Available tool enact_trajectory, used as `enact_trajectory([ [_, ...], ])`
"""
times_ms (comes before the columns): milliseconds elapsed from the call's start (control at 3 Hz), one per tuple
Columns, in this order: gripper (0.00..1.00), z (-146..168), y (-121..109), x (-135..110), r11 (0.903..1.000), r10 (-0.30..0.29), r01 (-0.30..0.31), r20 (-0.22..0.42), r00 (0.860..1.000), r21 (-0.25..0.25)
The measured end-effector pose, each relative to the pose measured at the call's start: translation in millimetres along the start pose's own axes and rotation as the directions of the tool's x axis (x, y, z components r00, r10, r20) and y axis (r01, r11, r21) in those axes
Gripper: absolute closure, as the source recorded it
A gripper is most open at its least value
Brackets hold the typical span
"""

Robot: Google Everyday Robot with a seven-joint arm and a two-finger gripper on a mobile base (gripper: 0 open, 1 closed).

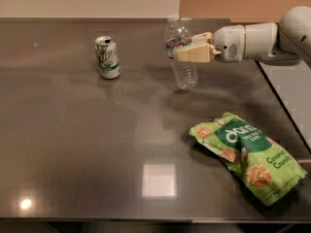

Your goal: Place water bottle upright

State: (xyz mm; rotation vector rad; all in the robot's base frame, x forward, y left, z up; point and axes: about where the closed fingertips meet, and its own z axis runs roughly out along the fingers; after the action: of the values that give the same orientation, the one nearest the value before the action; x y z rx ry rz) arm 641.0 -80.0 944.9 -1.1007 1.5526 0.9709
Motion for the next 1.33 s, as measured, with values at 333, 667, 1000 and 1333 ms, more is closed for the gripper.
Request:
enact_trajectory([
  [333,1.00,5,-2,6,0.9995,0.029,-0.029,0.011,1.000,0.012],
  [667,1.00,8,-3,2,0.9998,0.017,-0.017,0.060,0.998,0.012],
  [1000,1.00,10,-4,-3,0.9998,-0.019,0.018,0.107,0.994,0.006],
  [1333,1.00,11,-5,-7,0.9985,-0.055,0.055,0.136,0.989,0.001],
])
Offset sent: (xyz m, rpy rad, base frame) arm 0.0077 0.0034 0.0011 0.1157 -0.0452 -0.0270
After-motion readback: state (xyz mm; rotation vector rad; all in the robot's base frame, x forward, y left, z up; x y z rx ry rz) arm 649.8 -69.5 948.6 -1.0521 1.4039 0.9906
